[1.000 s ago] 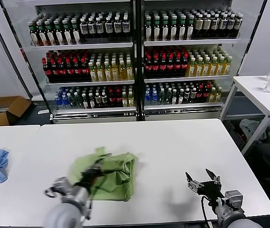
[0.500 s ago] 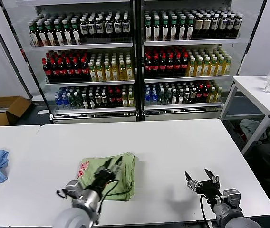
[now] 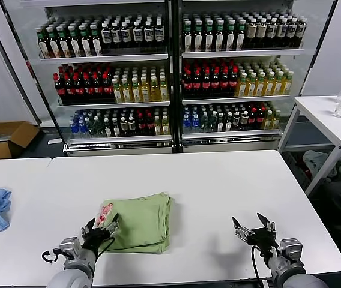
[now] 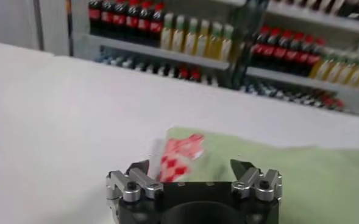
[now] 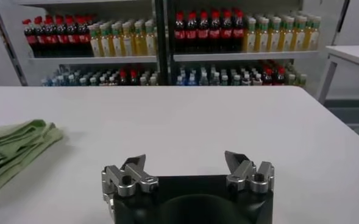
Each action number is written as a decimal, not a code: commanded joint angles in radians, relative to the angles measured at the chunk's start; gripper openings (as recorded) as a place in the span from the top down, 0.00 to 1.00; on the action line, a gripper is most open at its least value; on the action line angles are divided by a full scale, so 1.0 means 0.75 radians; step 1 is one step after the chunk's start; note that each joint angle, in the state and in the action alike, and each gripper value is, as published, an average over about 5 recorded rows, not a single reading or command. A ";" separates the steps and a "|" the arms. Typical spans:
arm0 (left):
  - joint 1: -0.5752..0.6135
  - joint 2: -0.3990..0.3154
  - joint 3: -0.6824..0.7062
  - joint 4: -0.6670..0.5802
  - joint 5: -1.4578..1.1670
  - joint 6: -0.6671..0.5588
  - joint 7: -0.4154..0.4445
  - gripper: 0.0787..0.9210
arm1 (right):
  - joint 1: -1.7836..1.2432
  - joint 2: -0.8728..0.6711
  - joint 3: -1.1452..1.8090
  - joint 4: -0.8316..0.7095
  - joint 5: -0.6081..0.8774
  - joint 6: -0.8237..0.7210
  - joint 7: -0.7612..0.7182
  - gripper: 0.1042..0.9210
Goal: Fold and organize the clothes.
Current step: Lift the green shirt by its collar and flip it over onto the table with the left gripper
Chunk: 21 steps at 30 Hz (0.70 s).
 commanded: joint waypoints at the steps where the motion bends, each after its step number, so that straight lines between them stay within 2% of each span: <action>1: 0.010 0.001 -0.023 0.088 -0.050 0.003 0.012 0.25 | -0.014 0.006 0.009 0.021 0.000 -0.001 0.001 0.12; 6: 0.029 0.003 -0.056 0.053 -0.322 0.026 0.090 0.42 | -0.022 0.012 0.017 0.034 0.000 -0.001 0.003 0.12; 14: -0.008 -0.022 -0.177 0.111 -0.830 0.073 0.122 0.69 | -0.039 0.019 0.028 0.052 0.003 -0.001 0.007 0.12; 21: -0.010 -0.005 -0.450 0.060 -1.110 0.116 0.109 0.91 | -0.046 0.010 0.041 0.060 0.019 0.000 0.009 0.12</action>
